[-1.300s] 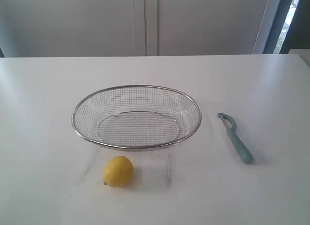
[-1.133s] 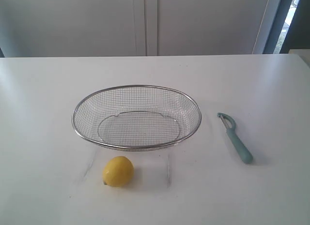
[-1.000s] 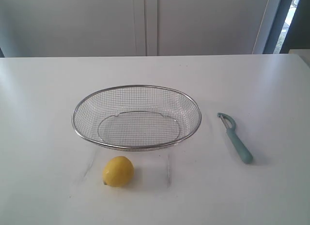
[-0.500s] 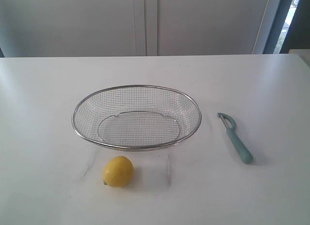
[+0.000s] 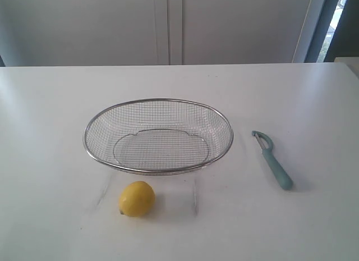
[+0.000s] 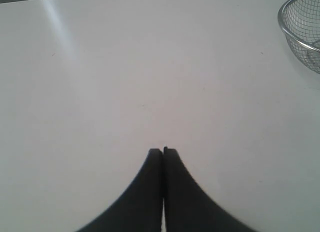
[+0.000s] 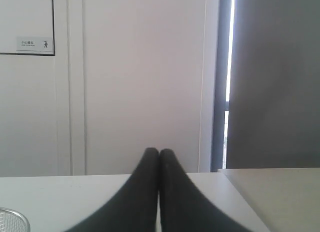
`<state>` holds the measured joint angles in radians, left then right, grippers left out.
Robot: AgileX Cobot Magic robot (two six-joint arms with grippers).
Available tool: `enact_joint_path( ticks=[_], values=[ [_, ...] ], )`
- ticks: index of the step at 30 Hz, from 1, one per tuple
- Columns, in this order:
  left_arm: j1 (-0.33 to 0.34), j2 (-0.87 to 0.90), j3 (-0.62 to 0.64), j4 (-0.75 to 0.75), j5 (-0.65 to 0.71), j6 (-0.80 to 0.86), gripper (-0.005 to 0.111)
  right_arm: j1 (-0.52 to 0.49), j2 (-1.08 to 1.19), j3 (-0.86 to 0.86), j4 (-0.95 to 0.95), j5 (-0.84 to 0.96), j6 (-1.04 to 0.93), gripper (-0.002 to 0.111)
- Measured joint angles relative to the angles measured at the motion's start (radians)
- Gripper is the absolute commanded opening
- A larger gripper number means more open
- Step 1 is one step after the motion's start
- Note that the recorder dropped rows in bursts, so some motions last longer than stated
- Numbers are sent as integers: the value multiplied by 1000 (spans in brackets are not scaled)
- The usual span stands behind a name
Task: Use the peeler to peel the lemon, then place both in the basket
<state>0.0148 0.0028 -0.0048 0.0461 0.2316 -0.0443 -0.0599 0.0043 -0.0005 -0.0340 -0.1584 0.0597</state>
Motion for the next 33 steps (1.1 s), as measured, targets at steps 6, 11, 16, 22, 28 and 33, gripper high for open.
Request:
enact_joint_path(
  ticks=[6, 11, 16, 22, 28, 33],
  values=[
    [0, 0, 0, 0, 0, 0, 1, 0, 0, 0, 0, 0, 0, 0],
    [0, 0, 0, 0, 0, 0, 1, 0, 0, 0, 0, 35, 0, 0],
    [0, 0, 0, 0, 0, 0, 1, 0, 0, 0, 0, 57, 0, 0],
    [0, 0, 0, 0, 0, 0, 1, 0, 0, -18, 0, 127, 0, 0],
    [0, 0, 0, 0, 0, 0, 1, 0, 0, -128, 0, 272, 0, 0],
    [0, 0, 0, 0, 0, 0, 1, 0, 0, -215, 0, 397, 0, 0]
  ],
)
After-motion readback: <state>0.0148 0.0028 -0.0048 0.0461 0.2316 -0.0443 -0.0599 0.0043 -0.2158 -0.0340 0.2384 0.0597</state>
